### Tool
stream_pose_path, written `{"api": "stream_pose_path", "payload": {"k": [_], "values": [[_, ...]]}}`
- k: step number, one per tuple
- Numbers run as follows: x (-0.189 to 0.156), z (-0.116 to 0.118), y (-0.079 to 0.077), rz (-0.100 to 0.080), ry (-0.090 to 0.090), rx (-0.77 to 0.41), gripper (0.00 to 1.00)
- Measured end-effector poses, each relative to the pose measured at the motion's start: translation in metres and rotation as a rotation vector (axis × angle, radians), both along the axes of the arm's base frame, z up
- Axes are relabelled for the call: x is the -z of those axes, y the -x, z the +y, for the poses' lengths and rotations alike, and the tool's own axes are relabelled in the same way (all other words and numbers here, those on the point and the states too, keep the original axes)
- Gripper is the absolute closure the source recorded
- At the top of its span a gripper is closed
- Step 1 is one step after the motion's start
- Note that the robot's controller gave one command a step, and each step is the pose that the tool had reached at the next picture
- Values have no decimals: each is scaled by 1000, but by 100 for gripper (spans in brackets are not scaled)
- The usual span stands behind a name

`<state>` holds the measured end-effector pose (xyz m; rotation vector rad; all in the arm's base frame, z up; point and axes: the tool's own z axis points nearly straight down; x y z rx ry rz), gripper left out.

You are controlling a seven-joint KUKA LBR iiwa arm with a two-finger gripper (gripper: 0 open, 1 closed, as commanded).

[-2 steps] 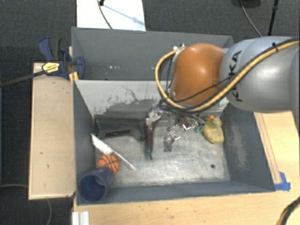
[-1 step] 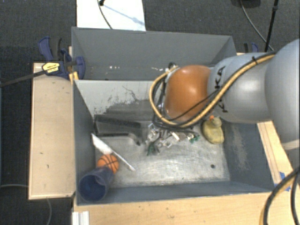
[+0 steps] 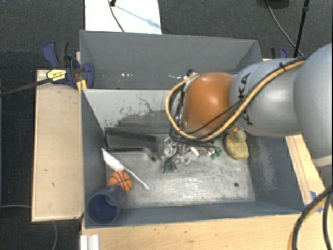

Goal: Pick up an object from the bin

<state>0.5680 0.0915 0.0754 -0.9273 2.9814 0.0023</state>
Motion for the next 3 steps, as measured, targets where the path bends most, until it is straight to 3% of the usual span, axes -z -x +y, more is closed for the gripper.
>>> {"api": "stream_pose_path", "payload": {"k": [1,3], "values": [[-123,9,0,16,6,-51,100],[-129,10,1,23,7,-63,100]]}}
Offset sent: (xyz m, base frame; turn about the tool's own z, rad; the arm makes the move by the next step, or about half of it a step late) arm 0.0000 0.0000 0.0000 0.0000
